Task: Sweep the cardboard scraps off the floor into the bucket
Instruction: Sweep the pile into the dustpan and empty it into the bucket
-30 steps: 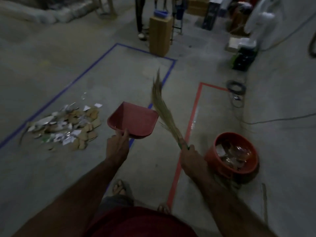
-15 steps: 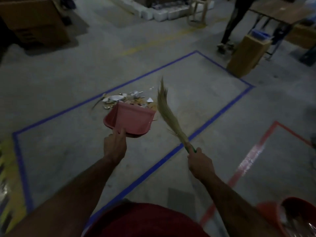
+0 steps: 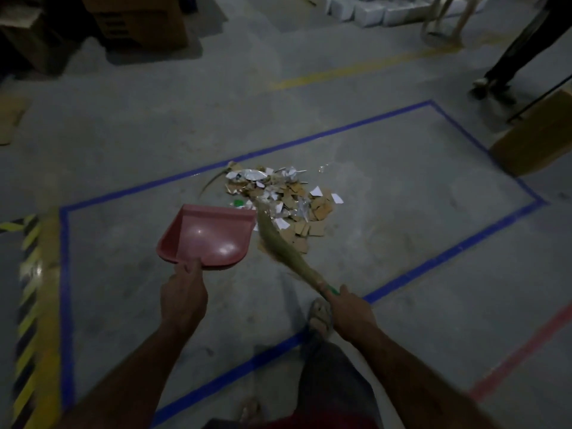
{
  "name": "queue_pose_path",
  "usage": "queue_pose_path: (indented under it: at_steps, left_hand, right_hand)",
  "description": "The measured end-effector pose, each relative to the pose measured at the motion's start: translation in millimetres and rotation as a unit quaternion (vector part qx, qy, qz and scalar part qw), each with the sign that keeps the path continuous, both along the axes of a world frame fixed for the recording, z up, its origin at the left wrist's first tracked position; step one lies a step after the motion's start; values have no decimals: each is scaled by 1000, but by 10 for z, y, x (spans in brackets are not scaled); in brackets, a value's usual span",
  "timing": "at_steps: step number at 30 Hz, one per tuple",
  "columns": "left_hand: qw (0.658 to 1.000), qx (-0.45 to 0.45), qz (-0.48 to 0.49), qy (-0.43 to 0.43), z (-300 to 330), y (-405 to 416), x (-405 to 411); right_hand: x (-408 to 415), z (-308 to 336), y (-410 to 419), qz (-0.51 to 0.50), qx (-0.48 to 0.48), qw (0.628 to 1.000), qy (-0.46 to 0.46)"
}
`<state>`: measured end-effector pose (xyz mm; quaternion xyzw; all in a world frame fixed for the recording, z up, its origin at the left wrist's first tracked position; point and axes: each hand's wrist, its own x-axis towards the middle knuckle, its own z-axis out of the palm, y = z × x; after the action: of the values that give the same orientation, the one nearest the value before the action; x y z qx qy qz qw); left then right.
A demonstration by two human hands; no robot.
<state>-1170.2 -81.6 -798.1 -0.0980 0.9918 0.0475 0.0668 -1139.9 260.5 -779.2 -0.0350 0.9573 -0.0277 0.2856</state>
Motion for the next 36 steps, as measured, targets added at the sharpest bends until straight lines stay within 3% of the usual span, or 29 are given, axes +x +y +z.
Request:
queue_pose_path:
  at_steps: [7,11,14,16,25,33,36]
  left_hand:
    - [997,22,38,-57,-1198,180,-1013]
    - [995,15,43,-87,-1967,502,-1713]
    - [991,19,66,-113,-2463,727,-2203]
    - [989,23,86,-117,-2691,860,-2460]
    - [984,43,133,-111,-2930,878,-3053]
    - [987,15,97,-127,-3036,336,-3315]
    - [989,12,70,-133,-3081,125,-3446]
  right_hand:
    - [-1650,-1677,258,32,-8,994,-106]
    - [-2680,-2751,503,134,5,989,-66]
    - [-3258,-3439,849,108,81,981,-139]
    - [-3593,-3688,1078,92,81,980,-156]
    - [-4342,-3807,1495,19,30,990,-135]
    - [-3842,-3246,1732,43,-65,986,-147]
    - [-3602,-2993,1680,23,-60,988,-138]
